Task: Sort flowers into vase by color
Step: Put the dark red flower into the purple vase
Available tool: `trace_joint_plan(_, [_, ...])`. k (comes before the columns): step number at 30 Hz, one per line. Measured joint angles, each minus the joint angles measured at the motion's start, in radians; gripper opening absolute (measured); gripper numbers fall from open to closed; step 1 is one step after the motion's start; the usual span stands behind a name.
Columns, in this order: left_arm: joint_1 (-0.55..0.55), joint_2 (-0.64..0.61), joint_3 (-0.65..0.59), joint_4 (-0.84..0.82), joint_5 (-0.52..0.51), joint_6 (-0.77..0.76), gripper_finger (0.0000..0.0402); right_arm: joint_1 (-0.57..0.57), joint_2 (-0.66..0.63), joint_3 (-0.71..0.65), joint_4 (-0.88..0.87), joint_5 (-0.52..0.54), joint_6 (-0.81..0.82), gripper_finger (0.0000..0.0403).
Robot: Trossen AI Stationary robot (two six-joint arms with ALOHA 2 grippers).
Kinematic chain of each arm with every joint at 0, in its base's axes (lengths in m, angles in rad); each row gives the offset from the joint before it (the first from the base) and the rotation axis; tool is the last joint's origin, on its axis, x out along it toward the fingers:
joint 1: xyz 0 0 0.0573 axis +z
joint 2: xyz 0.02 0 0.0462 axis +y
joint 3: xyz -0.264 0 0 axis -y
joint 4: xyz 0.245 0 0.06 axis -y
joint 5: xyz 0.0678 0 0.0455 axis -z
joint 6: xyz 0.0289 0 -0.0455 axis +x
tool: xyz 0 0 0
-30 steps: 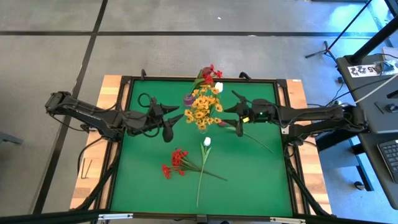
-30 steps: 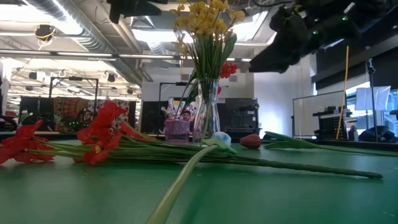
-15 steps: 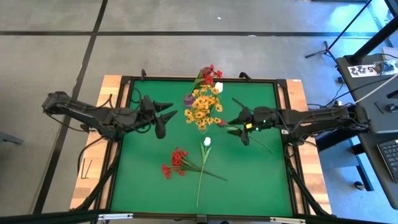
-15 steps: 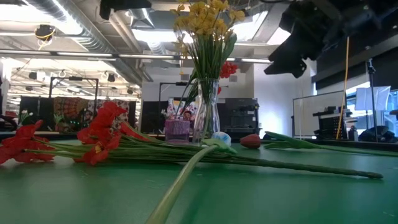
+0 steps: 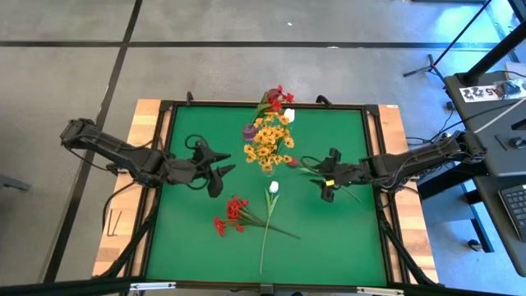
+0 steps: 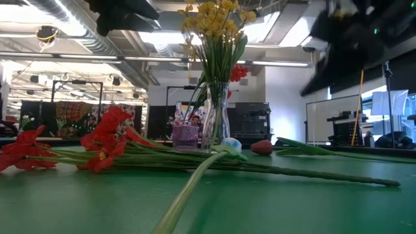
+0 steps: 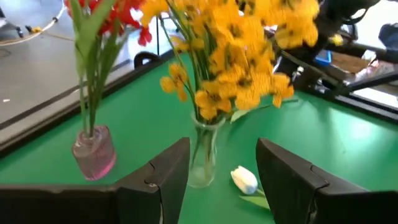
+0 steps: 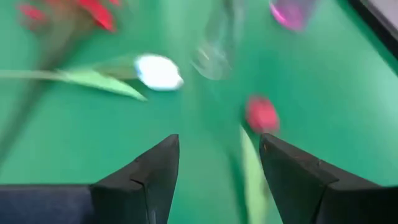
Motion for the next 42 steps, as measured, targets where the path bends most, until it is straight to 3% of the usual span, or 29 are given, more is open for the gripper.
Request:
trace_joint_plan(7, [-0.024, 0.051, 0.000, 0.001, 0.000, -0.016, 0.0180, -0.096, 0.112, -0.001, -0.234, -0.056, 0.228, 0.0222])
trace_joint_plan(21, [-0.021, 0.060, 0.000, -0.021, -0.001, -0.033, 0.0180, -0.217, 0.353, 0.005, -0.271, -0.141, 0.245, 0.0216])
trace_joint_plan(25, [-0.021, 0.060, 0.000, -0.020, -0.001, -0.033, 0.0180, -0.214, 0.354, 0.004, -0.268, -0.173, 0.239, 0.0170])
trace_joint_plan(34, [-0.021, 0.060, 0.000, -0.020, -0.001, -0.033, 0.0180, -0.214, 0.341, 0.002, -0.247, -0.187, 0.208, 0.0016])
trace_joint_plan(42, [-0.021, 0.059, 0.000, -0.015, -0.002, -0.032, 0.0180, -0.216, 0.233, 0.051, -0.294, -0.102, 0.241, 0.0009])
